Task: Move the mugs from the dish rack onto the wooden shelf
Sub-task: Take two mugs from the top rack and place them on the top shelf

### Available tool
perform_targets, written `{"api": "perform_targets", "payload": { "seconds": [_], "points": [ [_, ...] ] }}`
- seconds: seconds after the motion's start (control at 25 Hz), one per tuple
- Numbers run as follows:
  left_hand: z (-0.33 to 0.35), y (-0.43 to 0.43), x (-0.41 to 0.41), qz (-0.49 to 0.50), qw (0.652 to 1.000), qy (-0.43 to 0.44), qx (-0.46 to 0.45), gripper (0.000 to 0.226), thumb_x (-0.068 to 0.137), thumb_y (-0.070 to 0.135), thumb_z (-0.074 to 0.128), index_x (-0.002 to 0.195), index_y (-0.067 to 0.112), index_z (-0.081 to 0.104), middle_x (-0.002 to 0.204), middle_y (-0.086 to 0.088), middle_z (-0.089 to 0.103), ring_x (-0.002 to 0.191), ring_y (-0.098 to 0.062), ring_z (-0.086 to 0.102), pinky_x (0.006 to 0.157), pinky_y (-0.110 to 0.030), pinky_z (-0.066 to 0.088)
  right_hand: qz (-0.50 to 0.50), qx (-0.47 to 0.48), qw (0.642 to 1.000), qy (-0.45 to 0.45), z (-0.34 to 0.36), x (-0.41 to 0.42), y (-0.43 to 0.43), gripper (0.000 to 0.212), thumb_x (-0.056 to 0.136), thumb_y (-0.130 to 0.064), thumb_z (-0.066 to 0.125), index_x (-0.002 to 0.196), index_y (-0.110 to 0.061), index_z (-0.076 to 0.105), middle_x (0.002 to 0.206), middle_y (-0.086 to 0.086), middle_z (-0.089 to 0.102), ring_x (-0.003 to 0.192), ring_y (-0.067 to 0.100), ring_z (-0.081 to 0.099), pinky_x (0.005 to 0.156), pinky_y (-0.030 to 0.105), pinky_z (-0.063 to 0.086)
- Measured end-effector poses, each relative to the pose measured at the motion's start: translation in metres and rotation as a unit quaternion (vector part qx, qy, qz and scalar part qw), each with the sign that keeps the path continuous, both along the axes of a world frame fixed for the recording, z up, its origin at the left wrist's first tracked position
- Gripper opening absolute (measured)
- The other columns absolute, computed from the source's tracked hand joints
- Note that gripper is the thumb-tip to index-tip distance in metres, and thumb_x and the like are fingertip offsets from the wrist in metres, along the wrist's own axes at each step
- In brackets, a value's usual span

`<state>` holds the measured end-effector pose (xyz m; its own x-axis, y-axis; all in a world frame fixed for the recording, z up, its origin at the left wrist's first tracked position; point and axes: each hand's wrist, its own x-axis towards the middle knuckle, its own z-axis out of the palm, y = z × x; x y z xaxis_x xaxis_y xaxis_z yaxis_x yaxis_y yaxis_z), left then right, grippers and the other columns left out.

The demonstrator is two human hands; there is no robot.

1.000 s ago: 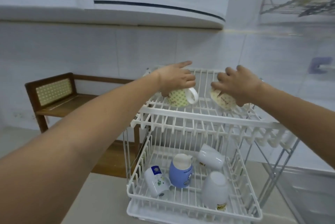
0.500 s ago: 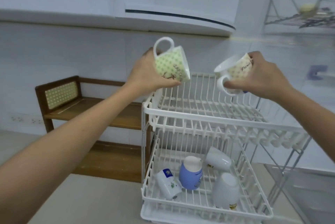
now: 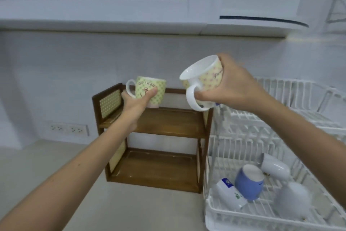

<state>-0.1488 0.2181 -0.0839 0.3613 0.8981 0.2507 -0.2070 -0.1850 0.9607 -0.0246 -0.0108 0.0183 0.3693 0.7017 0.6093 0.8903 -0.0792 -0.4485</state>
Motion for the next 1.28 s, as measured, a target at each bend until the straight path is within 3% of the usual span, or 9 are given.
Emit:
{"api": "perform_targets", "payload": {
  "seconds": [0.08, 0.2, 0.32, 0.4, 0.52, 0.72, 0.96, 1.04, 1.28],
  "points": [
    [-0.014, 0.027, -0.016, 0.012, 1.000, 0.018, -0.019, 0.110, 0.052, 0.050, 0.084, 0.137, 0.031, 0.017, 0.115, -0.001, 0.054, 0.105, -0.018, 0.057, 0.098, -0.043, 0.046, -0.013, -0.005, 0.999, 0.033, -0.009, -0.015, 0.030, 0.076, 0.043, -0.065, 0.071, 0.104, -0.032, 0.040, 0.086, -0.019, 0.054, 0.076, -0.001, 0.054, 0.057, 0.027, 0.050],
    [-0.029, 0.054, -0.032, 0.049, 0.997, 0.059, -0.003, 0.119, 0.047, 0.053, 0.085, 0.139, 0.032, 0.013, 0.105, 0.005, 0.052, 0.102, -0.017, 0.054, 0.090, -0.036, 0.044, -0.034, -0.014, 0.997, 0.074, -0.029, -0.025, 0.079, 0.078, 0.044, -0.067, 0.072, 0.103, -0.031, 0.037, 0.086, -0.018, 0.052, 0.074, 0.002, 0.053, 0.053, 0.027, 0.048],
    [-0.040, 0.069, -0.034, 0.080, 0.991, 0.108, 0.014, 0.125, 0.043, 0.058, 0.085, 0.139, 0.031, 0.009, 0.127, -0.007, 0.051, 0.114, -0.025, 0.051, 0.094, -0.039, 0.043, -0.045, -0.037, 0.987, 0.151, -0.058, -0.025, 0.125, 0.084, 0.042, -0.065, 0.073, 0.106, -0.024, 0.038, 0.089, -0.013, 0.054, 0.080, 0.010, 0.056, 0.059, 0.028, 0.051],
    [-0.048, 0.075, -0.033, 0.096, 0.979, 0.173, 0.040, 0.128, 0.043, 0.061, 0.083, 0.140, 0.032, 0.004, 0.135, -0.011, 0.049, 0.120, -0.032, 0.051, 0.098, -0.045, 0.042, -0.053, -0.029, 0.970, 0.237, -0.085, -0.021, 0.150, 0.082, 0.044, -0.056, 0.079, 0.106, -0.015, 0.044, 0.095, -0.005, 0.060, 0.087, 0.015, 0.060, 0.063, 0.029, 0.054],
    [-0.059, 0.088, -0.032, 0.105, 0.962, 0.236, 0.085, 0.122, 0.042, 0.066, 0.079, 0.136, 0.032, 0.010, 0.126, -0.010, 0.056, 0.112, -0.035, 0.057, 0.092, -0.044, 0.046, -0.056, 0.000, 0.943, 0.328, -0.122, -0.013, 0.178, 0.083, 0.051, -0.042, 0.085, 0.116, -0.013, 0.044, 0.102, 0.000, 0.062, 0.094, 0.017, 0.061, 0.062, 0.022, 0.051],
    [-0.065, 0.115, -0.023, 0.100, 0.955, 0.263, 0.097, 0.118, 0.042, 0.071, 0.075, 0.134, 0.032, 0.012, 0.107, -0.002, 0.060, 0.100, -0.031, 0.063, 0.083, -0.040, 0.051, -0.056, -0.004, 0.939, 0.340, -0.151, 0.000, 0.212, 0.089, 0.049, -0.037, 0.083, 0.122, -0.022, 0.033, 0.107, 0.000, 0.055, 0.097, 0.017, 0.055, 0.060, 0.017, 0.043],
    [-0.068, 0.141, -0.005, 0.088, 0.955, 0.272, 0.081, 0.121, 0.045, 0.071, 0.075, 0.137, 0.035, 0.005, 0.127, -0.010, 0.055, 0.111, -0.033, 0.057, 0.090, -0.042, 0.048, -0.022, -0.023, 0.942, 0.333, -0.161, 0.012, 0.238, 0.093, 0.057, -0.026, 0.086, 0.129, -0.028, 0.028, 0.114, -0.001, 0.049, 0.103, 0.015, 0.050, 0.060, 0.013, 0.041],
    [-0.072, 0.145, -0.004, 0.086, 0.956, 0.264, 0.090, 0.119, 0.047, 0.071, 0.074, 0.137, 0.035, 0.005, 0.130, -0.010, 0.052, 0.114, -0.032, 0.055, 0.086, -0.037, 0.044, -0.012, -0.029, 0.944, 0.328, -0.162, 0.016, 0.243, 0.093, 0.058, -0.025, 0.085, 0.131, -0.027, 0.027, 0.115, -0.001, 0.047, 0.105, 0.016, 0.049, 0.062, 0.014, 0.043],
    [-0.087, 0.154, -0.006, 0.106, 0.940, 0.276, 0.172, 0.116, 0.055, 0.061, 0.078, 0.145, 0.018, 0.018, 0.145, -0.017, 0.032, 0.132, -0.034, 0.037, 0.106, -0.045, 0.040, -0.010, -0.059, 0.965, 0.254, -0.160, 0.035, 0.246, 0.086, 0.064, -0.024, 0.084, 0.133, -0.023, 0.032, 0.123, 0.000, 0.053, 0.112, 0.018, 0.051, 0.088, 0.031, 0.048]
  ]
}}
